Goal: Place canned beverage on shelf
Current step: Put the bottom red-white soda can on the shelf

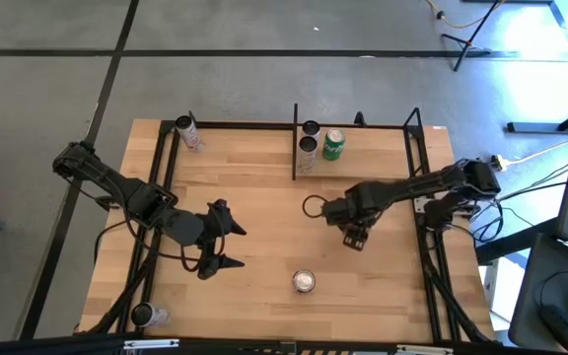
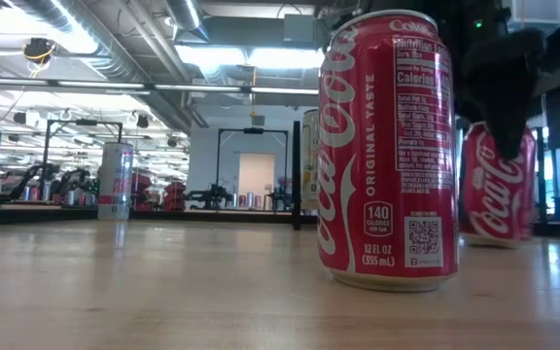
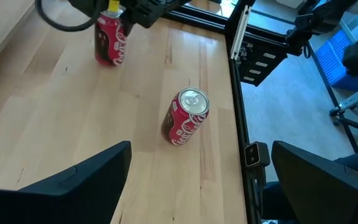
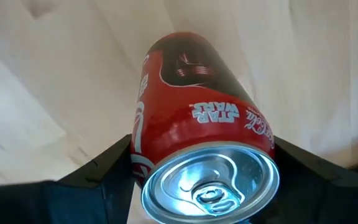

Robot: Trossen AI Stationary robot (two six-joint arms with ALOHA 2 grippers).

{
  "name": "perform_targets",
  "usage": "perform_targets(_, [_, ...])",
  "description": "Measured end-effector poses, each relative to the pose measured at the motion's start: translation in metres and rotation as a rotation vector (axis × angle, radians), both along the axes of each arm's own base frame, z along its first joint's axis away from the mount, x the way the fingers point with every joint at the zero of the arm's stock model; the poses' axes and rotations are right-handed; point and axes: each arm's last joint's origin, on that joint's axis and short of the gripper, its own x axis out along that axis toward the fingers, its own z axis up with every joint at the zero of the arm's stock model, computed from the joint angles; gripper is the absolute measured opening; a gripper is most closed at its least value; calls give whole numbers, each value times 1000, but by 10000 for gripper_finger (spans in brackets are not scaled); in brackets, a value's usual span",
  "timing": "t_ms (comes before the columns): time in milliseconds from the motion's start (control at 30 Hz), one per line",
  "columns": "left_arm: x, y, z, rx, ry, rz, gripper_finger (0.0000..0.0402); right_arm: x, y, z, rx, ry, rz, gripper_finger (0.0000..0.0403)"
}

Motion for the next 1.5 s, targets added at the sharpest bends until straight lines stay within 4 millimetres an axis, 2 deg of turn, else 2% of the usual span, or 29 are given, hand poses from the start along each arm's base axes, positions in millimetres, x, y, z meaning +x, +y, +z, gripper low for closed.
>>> perform_targets(167, [0,0,0,0,0,0,376,0,-4,-3,-9,-2,14,287])
perform_targets(400, [0,0,0,5,-1,-3,376,5,-4,12,-30,-48,18,340])
perform_targets(600, [0,0,0,13,0,-8,376,-12,5,41,-41,-189,64,366])
perform_targets(733, [0,0,0,22,-2,-15,376,-20,2,44,-97,-215,31,368])
perform_targets(867, [0,0,0,23,-3,-15,376,-29,2,49,-133,-323,21,369])
perform_targets(1033, [0,0,0,24,-4,-12,376,-44,-3,43,-145,-536,-20,369])
perform_targets(1233, [0,0,0,23,-4,-12,376,-57,-9,25,-218,-778,-135,369])
perform_targets(1500, [0,0,0,23,-5,-12,376,-58,-9,11,-213,-765,-183,370])
